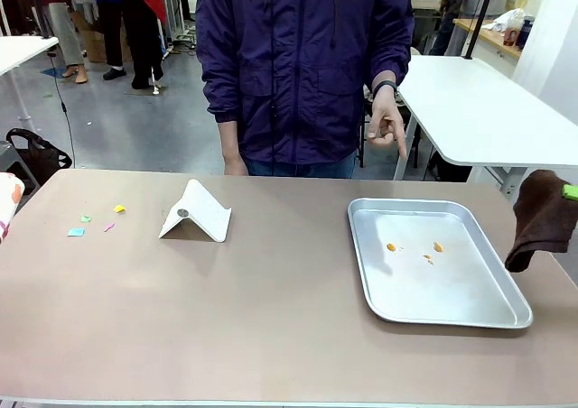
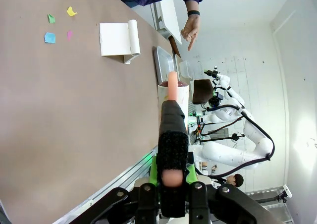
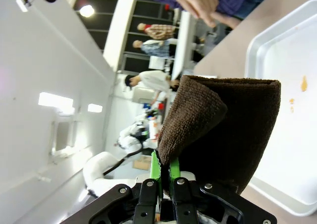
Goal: Clean the surface of the table.
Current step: If a person points to the right, clean the right side of the table with your right hand, and if they point to the left, clean the left side with your left hand.
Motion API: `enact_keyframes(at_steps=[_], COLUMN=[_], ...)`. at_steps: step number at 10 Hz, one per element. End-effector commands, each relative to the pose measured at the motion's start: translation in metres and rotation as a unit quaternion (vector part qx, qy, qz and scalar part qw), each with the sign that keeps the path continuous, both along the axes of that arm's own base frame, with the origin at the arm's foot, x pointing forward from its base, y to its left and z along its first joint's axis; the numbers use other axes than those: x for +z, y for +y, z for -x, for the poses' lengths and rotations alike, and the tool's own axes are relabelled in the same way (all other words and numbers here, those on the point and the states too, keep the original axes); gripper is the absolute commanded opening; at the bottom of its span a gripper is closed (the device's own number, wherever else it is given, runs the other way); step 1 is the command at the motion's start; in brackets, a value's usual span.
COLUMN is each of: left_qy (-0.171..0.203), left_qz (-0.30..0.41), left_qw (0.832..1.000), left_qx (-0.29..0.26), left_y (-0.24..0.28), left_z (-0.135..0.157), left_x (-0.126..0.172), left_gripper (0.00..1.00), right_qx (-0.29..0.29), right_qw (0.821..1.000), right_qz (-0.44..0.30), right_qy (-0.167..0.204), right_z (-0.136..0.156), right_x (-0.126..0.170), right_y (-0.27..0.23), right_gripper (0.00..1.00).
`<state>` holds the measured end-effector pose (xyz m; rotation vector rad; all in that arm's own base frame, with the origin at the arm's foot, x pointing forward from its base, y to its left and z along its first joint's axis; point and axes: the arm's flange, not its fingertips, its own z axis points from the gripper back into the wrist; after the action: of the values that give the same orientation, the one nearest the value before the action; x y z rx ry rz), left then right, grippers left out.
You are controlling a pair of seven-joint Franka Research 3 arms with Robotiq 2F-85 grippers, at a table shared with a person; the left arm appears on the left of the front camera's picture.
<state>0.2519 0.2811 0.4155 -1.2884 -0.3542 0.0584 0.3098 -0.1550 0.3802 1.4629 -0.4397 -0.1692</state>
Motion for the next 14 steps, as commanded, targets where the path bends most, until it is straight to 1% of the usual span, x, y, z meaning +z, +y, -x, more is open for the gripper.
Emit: enact_keyframes(at_steps=[1,3,6,7,8,11,12,14], left_qy=[0.007,0.007,0.007,0.007,0.007,0.007,0.007,0.007], left_qz=[-0.002,-0.002,-0.002,-0.002,-0.002,-0.002,-0.002,-0.002], left_qw=[1.000,1.000,1.000,1.000,1.000,1.000,1.000,1.000], left_qx=[0.000,0.000,0.000,0.000,0.000,0.000,0.000,0.000], left_y=[-0.001,-0.001,-0.001,-0.001,-0.001,-0.001,-0.001,-0.001], left_z=[0.003,0.003,0.003,0.003,0.003,0.003,0.003,0.003], left_x=[0.004,0.004,0.004,0.004,0.004,0.004,0.004,0.004], left_gripper=[0.14,0.14,0.14,0.14,0.14,0.14,0.14,0.14], right_qx=[-0.030,-0.046,-0.031,-0.015,-0.024,-0.019,-0.025,-0.023], right_qw=[0.995,0.985,0.967,0.961,0.955,0.956,0.953,0.945], right_qz=[0.088,0.160,0.235,0.257,0.276,0.269,0.276,0.290], right_qy=[0.032,0.054,0.089,0.100,0.109,0.113,0.125,0.148], right_z=[-0.022,-0.046,-0.091,-0.099,-0.106,-0.109,-0.112,-0.128], right_x=[0.008,0.008,-0.007,-0.011,-0.015,-0.017,-0.021,-0.038], right_y=[0.020,0.036,0.066,0.070,0.070,0.059,0.057,0.060], right_gripper=[0.07,0.07,0.07,0.07,0.07,0.07,0.07,0.07])
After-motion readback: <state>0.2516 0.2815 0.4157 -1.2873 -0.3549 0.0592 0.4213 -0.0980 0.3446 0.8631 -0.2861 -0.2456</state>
